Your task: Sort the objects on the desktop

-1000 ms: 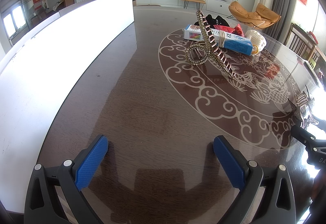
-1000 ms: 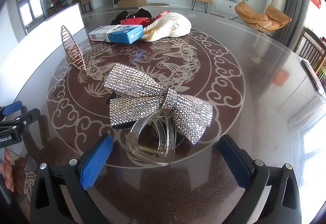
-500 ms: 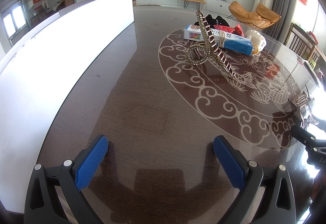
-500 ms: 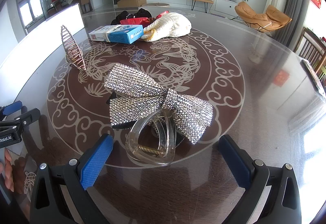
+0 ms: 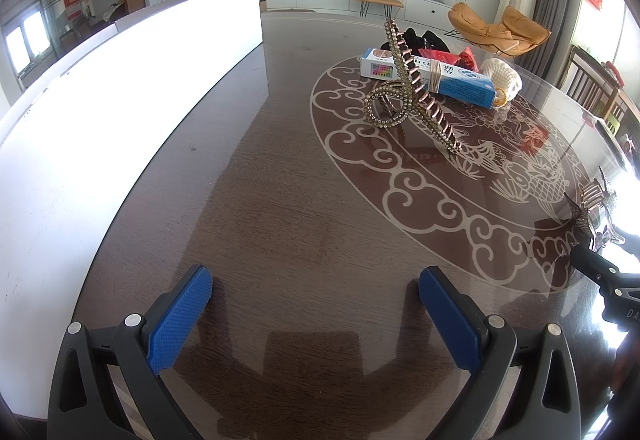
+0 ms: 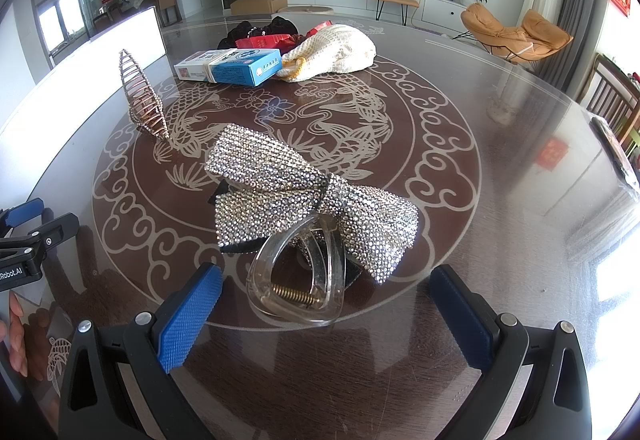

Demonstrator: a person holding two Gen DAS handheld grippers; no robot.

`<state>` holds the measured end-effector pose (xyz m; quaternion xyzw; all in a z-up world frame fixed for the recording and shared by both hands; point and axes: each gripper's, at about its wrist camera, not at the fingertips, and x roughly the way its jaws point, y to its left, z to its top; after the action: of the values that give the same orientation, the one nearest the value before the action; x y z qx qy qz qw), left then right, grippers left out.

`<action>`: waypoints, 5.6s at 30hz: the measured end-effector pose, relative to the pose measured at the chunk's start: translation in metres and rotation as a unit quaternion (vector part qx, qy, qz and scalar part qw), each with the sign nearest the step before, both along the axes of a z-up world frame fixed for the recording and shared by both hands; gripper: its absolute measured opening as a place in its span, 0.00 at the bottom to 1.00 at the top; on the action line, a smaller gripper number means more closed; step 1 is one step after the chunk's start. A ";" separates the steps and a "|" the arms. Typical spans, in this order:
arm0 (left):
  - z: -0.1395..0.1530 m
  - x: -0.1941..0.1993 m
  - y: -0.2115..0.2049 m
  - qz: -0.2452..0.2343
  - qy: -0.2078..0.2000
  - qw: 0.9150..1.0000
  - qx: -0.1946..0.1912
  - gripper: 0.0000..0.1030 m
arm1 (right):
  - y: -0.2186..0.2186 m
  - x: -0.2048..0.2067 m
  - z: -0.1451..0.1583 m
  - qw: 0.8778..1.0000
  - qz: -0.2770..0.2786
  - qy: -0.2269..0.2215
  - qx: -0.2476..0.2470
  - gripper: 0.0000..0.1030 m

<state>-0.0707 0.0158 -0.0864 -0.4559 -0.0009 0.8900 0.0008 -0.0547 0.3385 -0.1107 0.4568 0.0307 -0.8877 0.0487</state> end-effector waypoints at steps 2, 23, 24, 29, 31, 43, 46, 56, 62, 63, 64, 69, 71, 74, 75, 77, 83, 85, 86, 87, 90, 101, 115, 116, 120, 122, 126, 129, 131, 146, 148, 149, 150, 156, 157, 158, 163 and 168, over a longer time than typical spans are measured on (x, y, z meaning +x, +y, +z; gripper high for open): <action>0.000 0.001 0.001 -0.001 0.000 1.000 0.000 1.00 | 0.000 0.000 0.000 1.000 0.000 0.000 0.000 1.00; 0.019 -0.137 0.054 0.104 0.015 0.993 0.053 1.00 | 0.000 0.001 0.000 1.000 0.000 0.000 0.000 1.00; 0.013 -0.145 0.056 0.103 -0.005 0.993 0.050 1.00 | 0.000 0.001 0.000 1.000 0.000 0.000 0.000 1.00; 0.009 -0.136 0.055 0.012 0.029 0.999 0.032 0.48 | 0.000 0.001 0.000 1.000 0.000 0.000 0.000 1.00; 0.013 -0.120 0.042 -0.020 0.043 0.998 0.042 0.48 | 0.000 0.001 0.000 1.000 0.000 0.000 0.000 1.00; 0.046 0.008 -0.015 -0.053 0.067 0.992 0.097 0.48 | 0.022 0.000 0.013 0.993 0.000 0.011 -0.119 1.00; 0.053 0.019 -0.017 -0.056 0.072 0.990 0.103 0.48 | 0.020 -0.008 0.019 0.990 -0.006 0.026 -0.139 1.00; 0.082 0.059 -0.061 -0.030 0.104 0.986 0.130 0.48 | 0.013 -0.008 0.039 0.994 0.009 0.022 -0.103 0.34; 0.100 0.072 -0.084 -0.013 0.118 0.981 0.154 0.48 | 0.003 0.008 0.063 0.994 0.032 0.045 -0.098 0.34; 0.105 0.074 -0.089 -0.012 0.122 0.980 0.157 0.48 | -0.003 0.011 0.071 0.993 0.042 0.053 -0.095 0.34; 0.111 0.075 -0.094 -0.009 0.125 0.979 0.160 0.48 | -0.010 0.012 0.078 0.993 0.053 0.061 -0.092 0.34; 0.147 0.077 -0.142 0.020 0.155 0.973 0.173 0.48 | -0.063 0.007 0.126 0.982 0.118 0.092 -0.111 0.34; 0.159 0.073 -0.170 0.040 0.162 0.973 0.161 0.48 | -0.097 0.002 0.147 0.975 0.154 0.106 -0.123 0.34; 0.167 0.058 -0.217 0.072 0.155 0.975 0.140 0.48 | -0.162 -0.008 0.174 0.959 0.212 0.120 -0.144 0.34; 0.167 0.051 -0.233 0.083 0.147 0.977 0.134 0.48 | -0.186 -0.012 0.181 0.953 0.232 0.121 -0.152 0.34; 0.162 0.037 -0.265 0.103 0.125 0.979 0.126 0.48 | -0.238 -0.017 0.190 0.940 0.275 0.117 -0.163 0.34; 0.128 0.003 -0.333 0.157 0.052 0.981 0.104 0.48 | -0.377 -0.024 0.171 0.909 0.385 0.060 -0.149 0.34; 0.113 -0.003 -0.345 0.169 0.029 0.980 0.103 0.48 | -0.411 -0.025 0.150 0.904 0.405 0.020 -0.135 0.34; 0.106 -0.005 -0.350 0.171 0.017 0.980 0.100 0.48 | -0.424 -0.026 0.139 0.902 0.413 0.000 -0.127 0.34; 0.100 -0.007 -0.352 0.174 0.002 0.980 0.093 0.48 | -0.436 -0.026 0.128 0.899 0.420 -0.021 -0.119 0.34; 0.084 -0.009 -0.355 0.195 -0.032 0.978 0.063 0.53 | -0.459 -0.023 0.101 0.896 0.430 -0.067 -0.083 0.36; 0.122 0.023 -0.307 0.210 0.055 0.975 0.053 0.75 | -0.346 -0.019 0.139 0.921 0.355 0.062 -0.148 0.95; 0.104 0.046 -0.001 -0.123 0.074 0.985 0.095 0.93 | -0.015 0.023 0.012 0.999 0.032 0.021 0.023 1.00; 0.089 0.043 0.014 -0.130 0.062 0.985 0.090 0.93 | -0.004 0.028 0.009 0.999 0.020 0.021 0.024 1.00; 0.037 0.030 0.050 -0.132 0.005 0.987 0.088 0.93 | 0.011 0.047 0.008 1.000 -0.009 0.011 0.004 1.00; 0.018 0.023 0.055 -0.127 -0.014 0.988 0.091 0.93 | 0.007 0.045 0.007 1.000 -0.012 0.003 0.006 1.00; 0.006 0.030 0.056 -0.129 0.005 0.989 0.067 0.93 | 0.002 0.041 0.006 1.000 -0.008 0.000 0.002 1.00; 0.003 0.034 0.050 -0.123 0.007 0.991 0.059 0.92 | 0.001 0.042 0.004 1.000 -0.008 0.001 0.003 1.00; 0.005 0.035 0.047 -0.118 0.008 0.991 0.063 0.92 | 0.001 0.042 0.003 1.000 -0.008 0.001 0.002 1.00; -0.001 0.038 0.063 -0.120 -0.002 0.993 -0.002 1.00 | 0.002 0.043 0.003 1.000 -0.009 0.001 0.002 1.00; -0.002 0.038 0.063 -0.119 -0.002 0.993 -0.002 1.00 | 0.002 0.042 0.003 1.000 -0.009 0.001 0.002 1.00; -0.002 0.038 0.063 -0.119 -0.002 0.993 -0.002 1.00 | 0.002 0.043 0.003 1.000 -0.009 0.001 0.002 1.00; -0.002 0.038 0.063 -0.119 -0.002 0.993 -0.002 1.00 | 0.002 0.043 0.003 1.000 -0.009 0.001 0.002 1.00; -0.002 0.038 0.063 -0.120 -0.002 0.993 -0.002 1.00 | 0.002 0.043 0.003 1.000 -0.009 0.000 0.002 1.00; -0.002 0.038 0.063 -0.119 -0.002 0.993 -0.002 1.00 | 0.001 0.042 0.003 1.000 -0.009 0.000 0.002 1.00; -0.002 0.038 0.063 -0.120 -0.002 0.993 -0.002 1.00 | 0.002 0.043 0.003 1.000 -0.009 0.000 0.002 1.00; -0.002 0.037 0.063 -0.120 -0.002 0.993 -0.002 1.00 | 0.002 0.043 0.003 1.000 -0.009 0.000 0.002 1.00; -0.002 0.037 0.063 -0.120 -0.002 0.993 -0.002 1.00 | 0.001 0.042 0.003 1.000 -0.009 0.000 0.002 1.00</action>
<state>-0.0334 0.0787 -0.0885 -0.4546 0.0555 0.8826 0.1063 -0.0124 0.3397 -0.1075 0.4568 0.0285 -0.8882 0.0396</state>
